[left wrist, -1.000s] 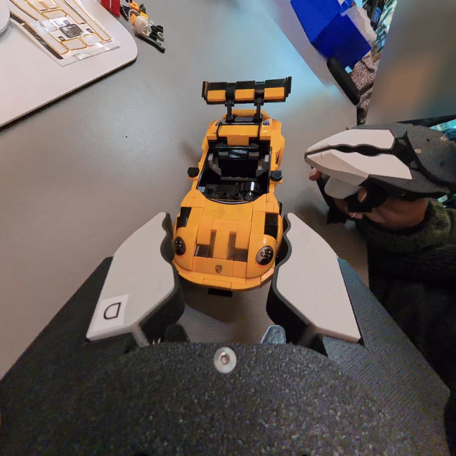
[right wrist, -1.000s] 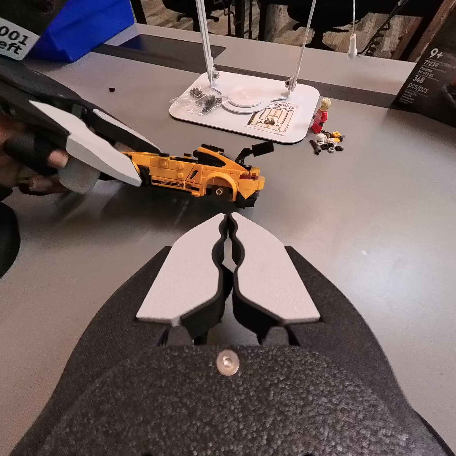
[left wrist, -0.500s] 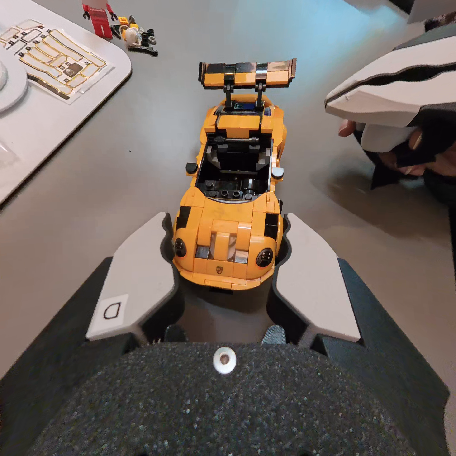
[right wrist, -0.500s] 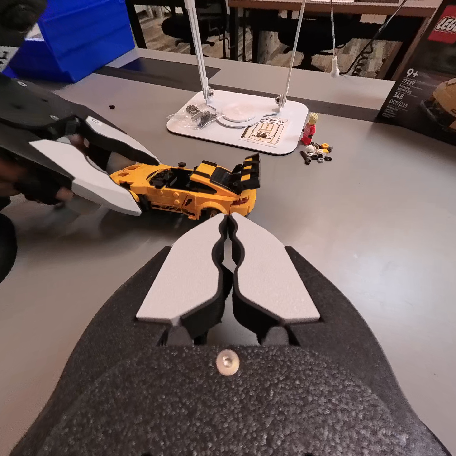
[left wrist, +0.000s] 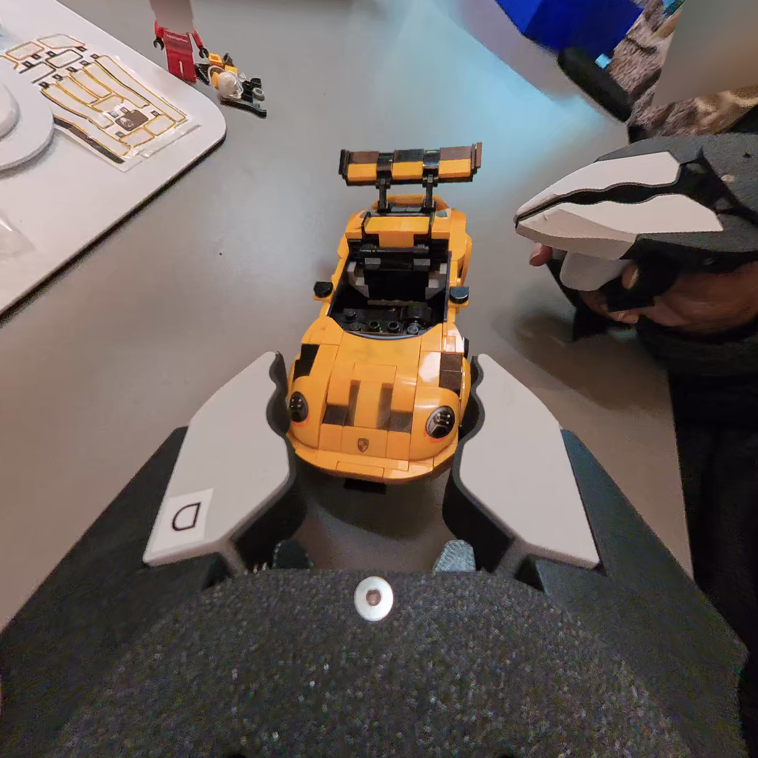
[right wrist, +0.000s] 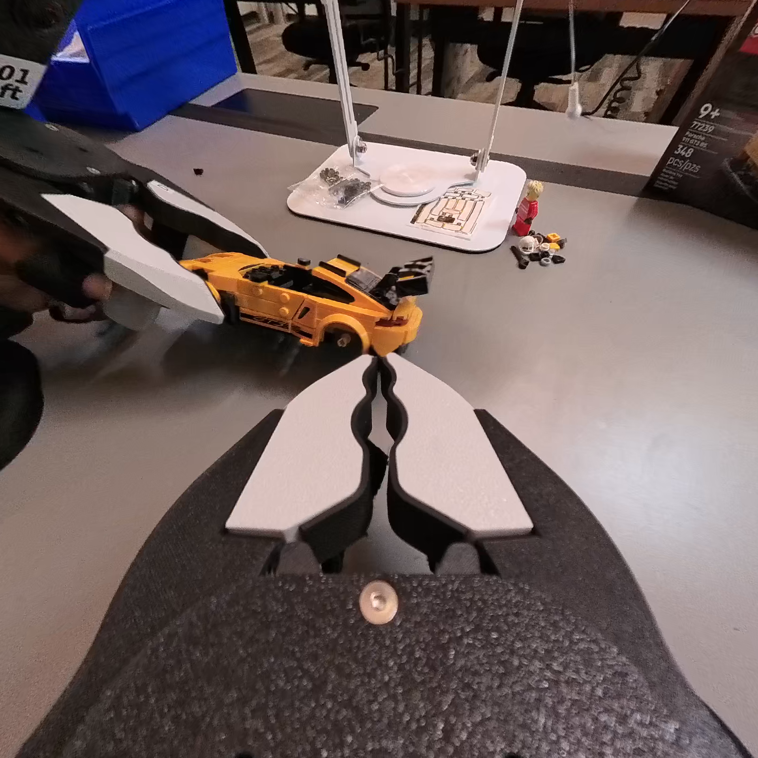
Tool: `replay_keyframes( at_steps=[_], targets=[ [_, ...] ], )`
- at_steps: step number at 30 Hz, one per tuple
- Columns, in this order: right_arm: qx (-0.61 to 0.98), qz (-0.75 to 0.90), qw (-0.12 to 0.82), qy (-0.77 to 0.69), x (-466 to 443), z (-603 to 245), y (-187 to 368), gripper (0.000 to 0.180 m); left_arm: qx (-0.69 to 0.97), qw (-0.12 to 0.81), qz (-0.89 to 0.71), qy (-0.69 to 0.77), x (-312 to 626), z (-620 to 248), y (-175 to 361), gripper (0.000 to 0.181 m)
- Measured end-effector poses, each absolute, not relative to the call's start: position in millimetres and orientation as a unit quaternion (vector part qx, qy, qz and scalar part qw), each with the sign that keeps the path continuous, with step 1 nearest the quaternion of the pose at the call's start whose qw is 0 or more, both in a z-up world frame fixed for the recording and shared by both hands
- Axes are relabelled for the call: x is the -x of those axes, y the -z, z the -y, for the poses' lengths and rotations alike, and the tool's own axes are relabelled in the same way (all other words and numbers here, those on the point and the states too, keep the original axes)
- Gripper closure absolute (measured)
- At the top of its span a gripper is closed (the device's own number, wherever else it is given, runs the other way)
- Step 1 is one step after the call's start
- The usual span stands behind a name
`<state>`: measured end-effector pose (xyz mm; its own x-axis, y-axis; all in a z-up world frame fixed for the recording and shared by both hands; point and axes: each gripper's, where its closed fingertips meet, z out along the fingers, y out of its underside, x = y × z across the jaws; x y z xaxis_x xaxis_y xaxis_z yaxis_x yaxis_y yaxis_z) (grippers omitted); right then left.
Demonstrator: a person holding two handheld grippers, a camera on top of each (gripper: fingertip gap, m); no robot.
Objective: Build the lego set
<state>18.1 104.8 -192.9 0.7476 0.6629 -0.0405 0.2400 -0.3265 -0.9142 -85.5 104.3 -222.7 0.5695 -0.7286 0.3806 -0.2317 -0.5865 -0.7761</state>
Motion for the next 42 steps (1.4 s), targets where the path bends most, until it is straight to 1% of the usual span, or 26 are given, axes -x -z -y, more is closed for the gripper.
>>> replay_keyframes(
  at_steps=[5, 9, 13, 16, 22, 28, 32, 36, 42],
  targets=[
    [0.788, 0.292, 0.5, -0.21, -17.8, -104.0, 195.1, 0.179, 0.808, 0.334, -0.298, 0.383, 85.7, -99.9, 222.8, 0.097],
    [0.784, 0.31, 0.49, -0.223, -10.9, -93.6, 195.7, 0.179, 0.79, 0.316, -0.33, 0.409, 86.9, -95.7, 223.6, 0.097],
    [0.787, 0.322, 0.462, -0.252, -8.1, -76.6, 197.0, 0.18, 0.778, 0.298, -0.355, 0.425, 90.2, -97.2, 225.7, 0.097],
    [0.79, 0.345, 0.419, -0.285, -6.4, -65.5, 200.0, 0.18, 0.764, 0.281, -0.384, 0.435, 89.6, -92.5, 227.4, 0.097],
    [0.794, 0.362, 0.373, -0.316, -11.7, -59.5, 209.0, 0.18, 0.747, 0.254, -0.425, 0.444, 90.7, -89.3, 230.6, 0.097],
    [0.8, 0.366, 0.357, -0.314, -11.2, -58.1, 214.8, 0.18, 0.74, 0.246, -0.441, 0.445, 91.4, -90.1, 231.5, 0.097],
    [0.801, 0.355, 0.367, -0.313, -13.4, -61.7, 211.8, 0.18, 0.744, 0.258, -0.433, 0.439, 90.0, -90.8, 229.4, 0.097],
    [0.798, 0.344, 0.396, -0.297, -19.8, -69.7, 204.8, 0.18, 0.77, 0.299, -0.416, 0.38, 87.3, -96.3, 230.0, 0.097],
    [0.796, 0.329, 0.414, -0.295, -24.7, -75.9, 199.8, 0.18, 0.804, 0.337, -0.437, 0.221, 84.4, -94.4, 251.2, 0.097]
  ],
)
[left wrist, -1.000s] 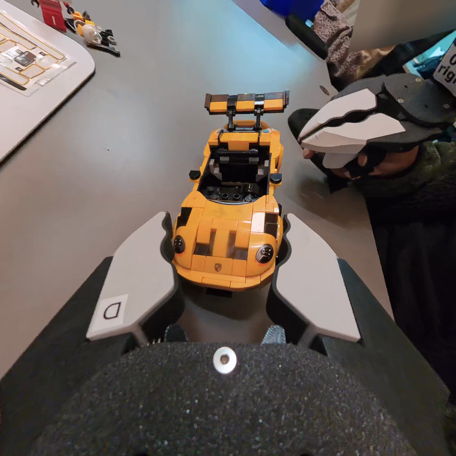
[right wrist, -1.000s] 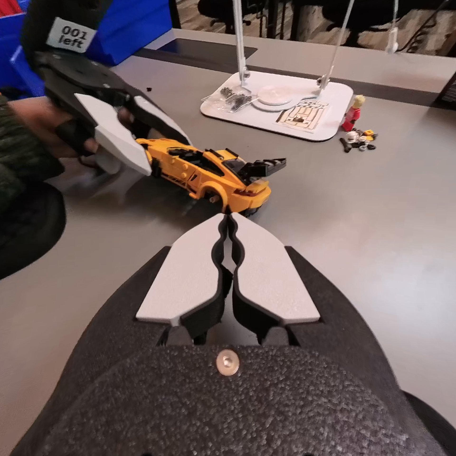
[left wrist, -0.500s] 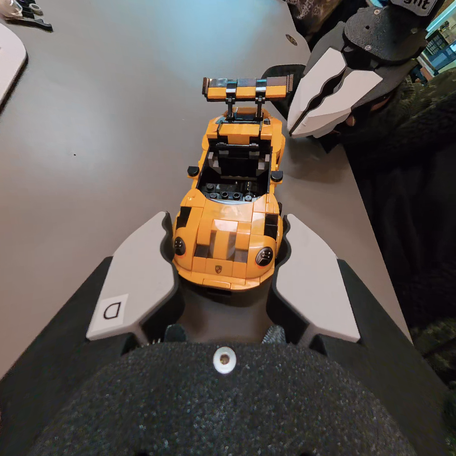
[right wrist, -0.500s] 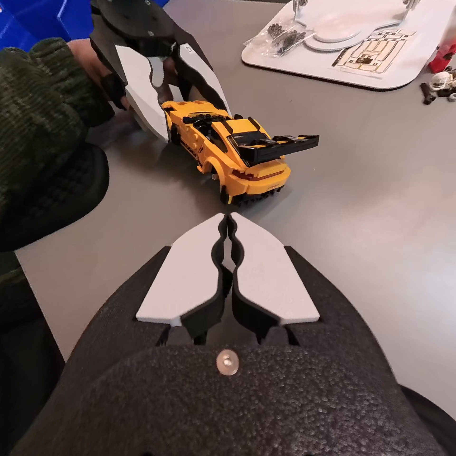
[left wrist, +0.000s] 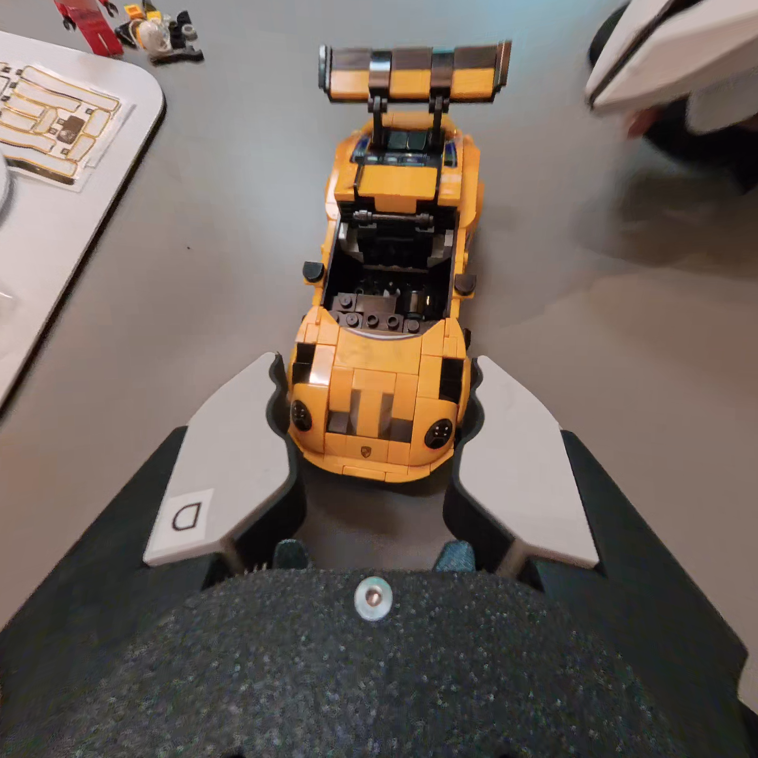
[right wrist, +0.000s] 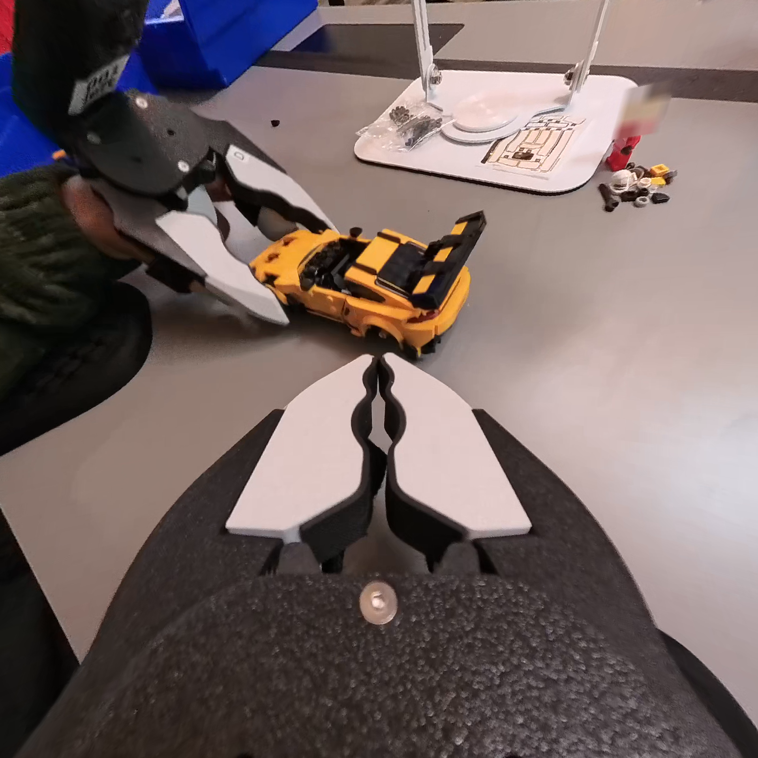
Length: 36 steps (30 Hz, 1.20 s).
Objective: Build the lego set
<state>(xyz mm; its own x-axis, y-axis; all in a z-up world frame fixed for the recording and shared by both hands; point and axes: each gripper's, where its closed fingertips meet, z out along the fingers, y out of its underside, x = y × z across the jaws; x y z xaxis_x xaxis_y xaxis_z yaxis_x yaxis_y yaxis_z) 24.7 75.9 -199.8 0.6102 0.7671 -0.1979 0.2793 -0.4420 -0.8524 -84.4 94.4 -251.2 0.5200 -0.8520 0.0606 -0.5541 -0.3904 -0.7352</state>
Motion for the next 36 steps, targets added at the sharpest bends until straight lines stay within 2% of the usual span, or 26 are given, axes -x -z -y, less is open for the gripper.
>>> replay_keyframes(
  at_steps=[6, 10, 13, 19, 21, 36],
  targets=[
    [0.795, 0.332, 0.418, -0.289, -23.8, -75.7, 199.7, 0.18, 0.798, 0.358, -0.461, 0.149, 81.2, -97.5, 255.1, 0.097],
    [0.792, 0.333, 0.422, -0.29, -24.5, -75.7, 198.7, 0.18, 0.791, 0.357, -0.475, 0.145, 83.2, -93.2, 253.7, 0.077],
    [0.788, 0.335, 0.425, -0.294, -24.4, -74.9, 197.2, 0.18, 0.79, 0.352, -0.474, 0.166, 85.3, -85.7, 249.8, 0.074],
    [0.772, 0.347, 0.446, -0.29, -25.9, -70.4, 185.7, 0.18, 0.808, 0.335, -0.457, 0.16, 102.4, -82.2, 253.1, 0.089],
    [0.765, 0.349, 0.461, -0.284, -28.7, -70.6, 178.1, 0.18, 0.817, 0.327, -0.445, 0.165, 105.3, -81.9, 255.4, 0.106],
    [0.682, 0.43, 0.561, -0.189, -31.1, -110.7, 112.9, 0.178, 0.863, 0.322, -0.373, 0.108, 99.1, -92.6, 255.5, 0.113]
  ],
)
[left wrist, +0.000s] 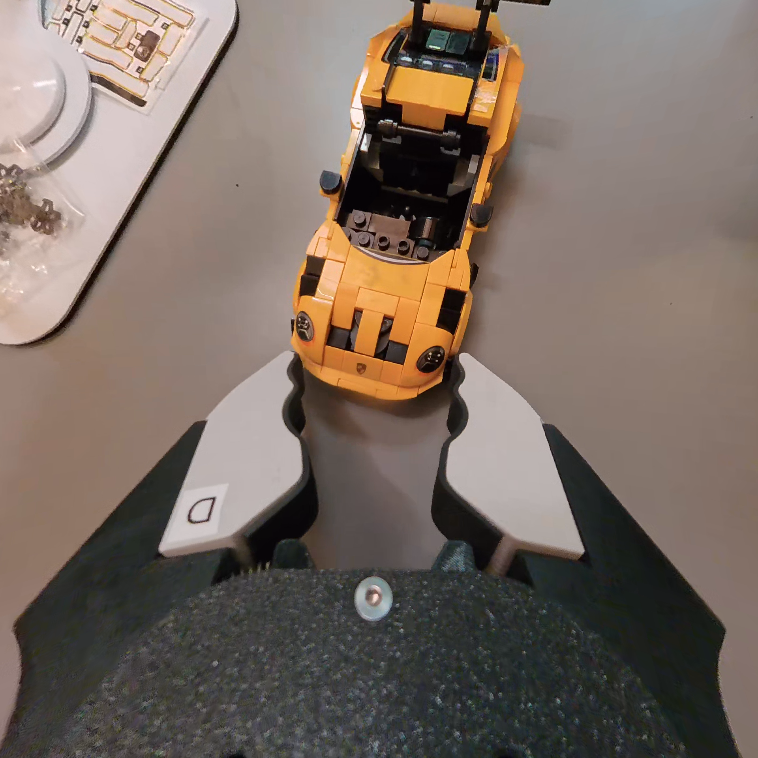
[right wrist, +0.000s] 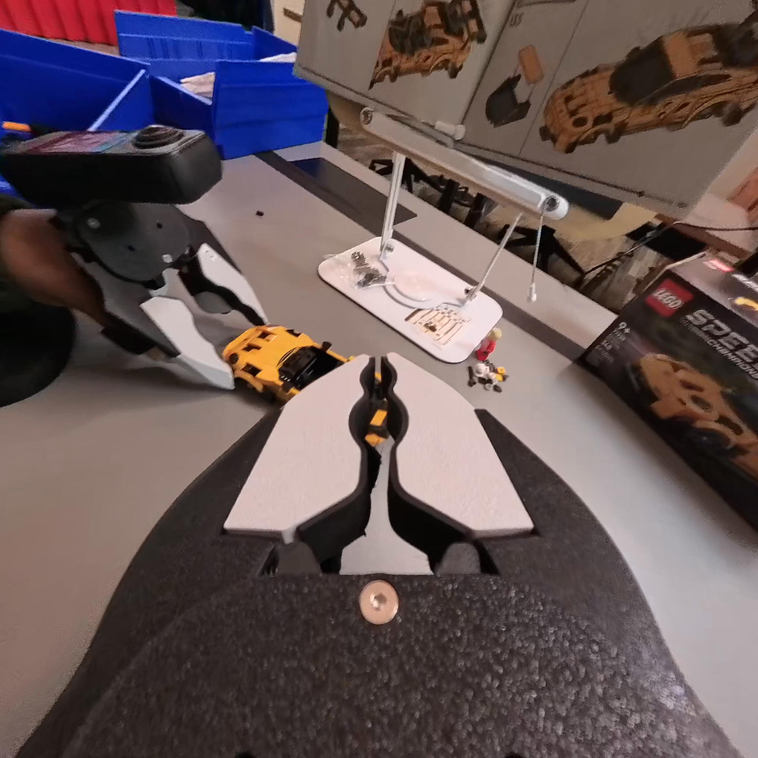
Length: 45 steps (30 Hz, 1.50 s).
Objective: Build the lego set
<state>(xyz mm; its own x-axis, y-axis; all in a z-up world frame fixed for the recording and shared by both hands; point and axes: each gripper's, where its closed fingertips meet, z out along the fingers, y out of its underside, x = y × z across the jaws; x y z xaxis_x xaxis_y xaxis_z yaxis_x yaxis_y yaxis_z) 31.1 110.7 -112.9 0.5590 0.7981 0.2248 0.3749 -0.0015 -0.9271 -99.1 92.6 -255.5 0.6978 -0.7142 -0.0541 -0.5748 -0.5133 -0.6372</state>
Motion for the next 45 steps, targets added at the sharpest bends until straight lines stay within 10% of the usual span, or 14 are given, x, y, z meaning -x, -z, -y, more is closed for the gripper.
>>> replay_keyframes(
  at_steps=[25, 33, 45],
  targets=[
    [0.682, 0.351, 0.589, -0.254, -25.3, -128.5, 139.2, 0.175, 0.841, 0.399, -0.337, 0.143, 108.5, -104.4, 241.6, 0.096],
    [0.631, 0.351, 0.644, -0.253, -20.5, -126.9, 89.8, 0.175, 0.703, 0.618, -0.209, 0.283, 112.9, -114.7, 102.0, 0.181],
    [0.589, 0.313, 0.708, -0.23, 32.9, -184.9, -30.0, 0.18, 0.635, 0.757, -0.059, 0.142, 139.2, -201.6, -13.8, 0.181]
  ],
)
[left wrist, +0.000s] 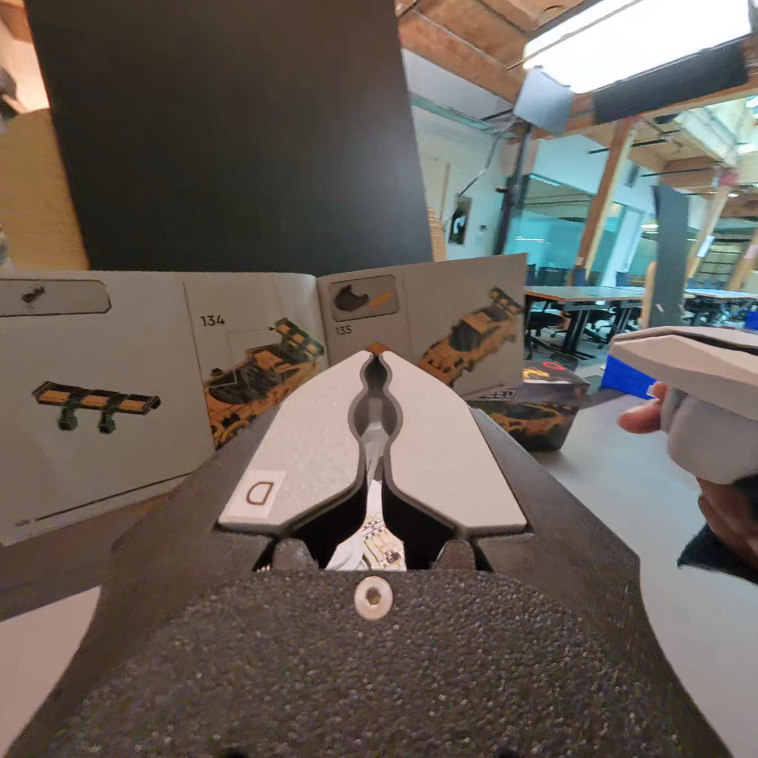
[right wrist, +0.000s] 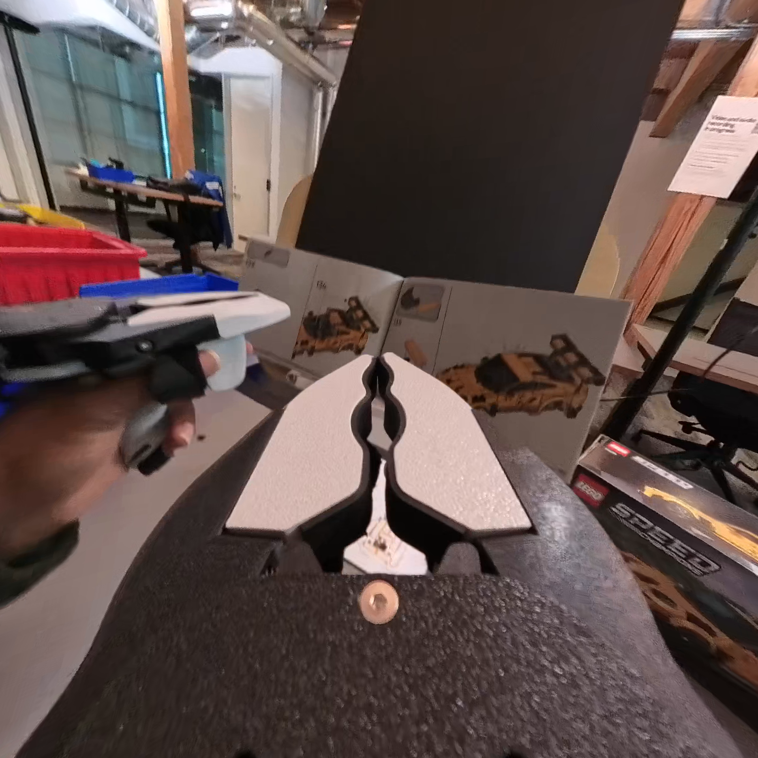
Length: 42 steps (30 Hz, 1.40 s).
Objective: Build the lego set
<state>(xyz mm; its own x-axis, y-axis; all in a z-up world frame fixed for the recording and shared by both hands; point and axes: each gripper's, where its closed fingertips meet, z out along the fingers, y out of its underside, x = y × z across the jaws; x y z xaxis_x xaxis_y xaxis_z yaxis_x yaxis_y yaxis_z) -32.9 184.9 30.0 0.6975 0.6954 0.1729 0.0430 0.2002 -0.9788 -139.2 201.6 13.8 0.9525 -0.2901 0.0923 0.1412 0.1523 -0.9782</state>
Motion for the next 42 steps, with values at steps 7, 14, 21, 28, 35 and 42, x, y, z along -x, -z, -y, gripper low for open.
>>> replay_keyframes(
  at_steps=[7, 14, 21, 28, 35, 42],
  targets=[
    [0.601, 0.284, 0.704, -0.25, 29.8, -221.2, -12.2, 0.18, 0.651, 0.75, -0.039, 0.11, 143.0, -256.8, -18.2, 0.181],
    [0.6, 0.244, 0.712, -0.273, 16.3, -241.2, 1.2, 0.179, 0.654, 0.749, -0.065, 0.083, 129.3, -292.6, -11.5, 0.181],
    [0.578, 0.274, 0.723, -0.263, 32.2, -231.1, 10.0, 0.179, 0.657, 0.745, -0.072, 0.088, 130.8, -309.8, -9.7, 0.181],
    [0.571, 0.284, 0.729, -0.248, 32.6, -228.8, 10.7, 0.179, 0.654, 0.747, -0.079, 0.088, 126.9, -301.9, -9.7, 0.181],
    [0.562, 0.292, 0.735, -0.243, 34.8, -222.0, 7.0, 0.179, 0.65, 0.751, -0.088, 0.077, 124.3, -293.8, -14.2, 0.181],
    [0.567, 0.301, 0.726, -0.248, 42.0, -222.4, 17.6, 0.178, 0.645, 0.753, -0.101, 0.076, 123.0, -294.7, -12.2, 0.181]
  ],
)
